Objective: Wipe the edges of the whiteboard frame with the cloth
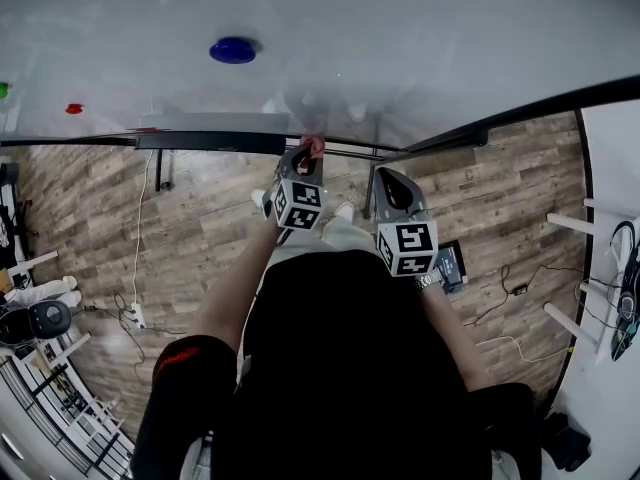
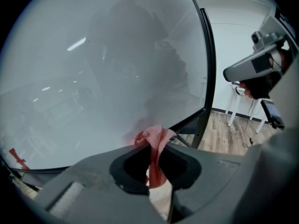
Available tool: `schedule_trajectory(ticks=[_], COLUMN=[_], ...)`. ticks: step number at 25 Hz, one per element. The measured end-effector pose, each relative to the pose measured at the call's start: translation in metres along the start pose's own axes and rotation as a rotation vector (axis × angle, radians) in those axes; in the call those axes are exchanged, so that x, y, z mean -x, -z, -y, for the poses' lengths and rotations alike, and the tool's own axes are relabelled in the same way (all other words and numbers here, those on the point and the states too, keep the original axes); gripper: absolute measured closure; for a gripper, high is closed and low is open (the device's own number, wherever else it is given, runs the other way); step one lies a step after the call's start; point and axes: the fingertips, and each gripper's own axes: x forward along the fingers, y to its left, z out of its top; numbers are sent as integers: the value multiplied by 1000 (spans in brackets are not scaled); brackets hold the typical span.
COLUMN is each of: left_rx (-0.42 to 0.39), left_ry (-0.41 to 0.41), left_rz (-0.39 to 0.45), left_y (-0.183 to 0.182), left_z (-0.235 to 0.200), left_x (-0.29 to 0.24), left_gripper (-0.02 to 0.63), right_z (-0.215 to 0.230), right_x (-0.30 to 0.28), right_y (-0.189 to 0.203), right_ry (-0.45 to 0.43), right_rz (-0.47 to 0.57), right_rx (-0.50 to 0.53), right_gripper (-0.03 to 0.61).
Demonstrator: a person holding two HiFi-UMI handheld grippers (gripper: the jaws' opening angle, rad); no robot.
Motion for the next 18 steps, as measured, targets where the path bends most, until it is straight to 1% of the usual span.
schedule_trajectory(ticks=[18], left_rx=[-53], left_ry=[67], left_rz=[12], left_y=[-14], left_z=[35], left_x=[-10], left_gripper=[566], right_z=[26], right_x=[26], right_y=[10], right_ry=[76], right_rz=[10], right_rx=[-39], right_gripper=[577])
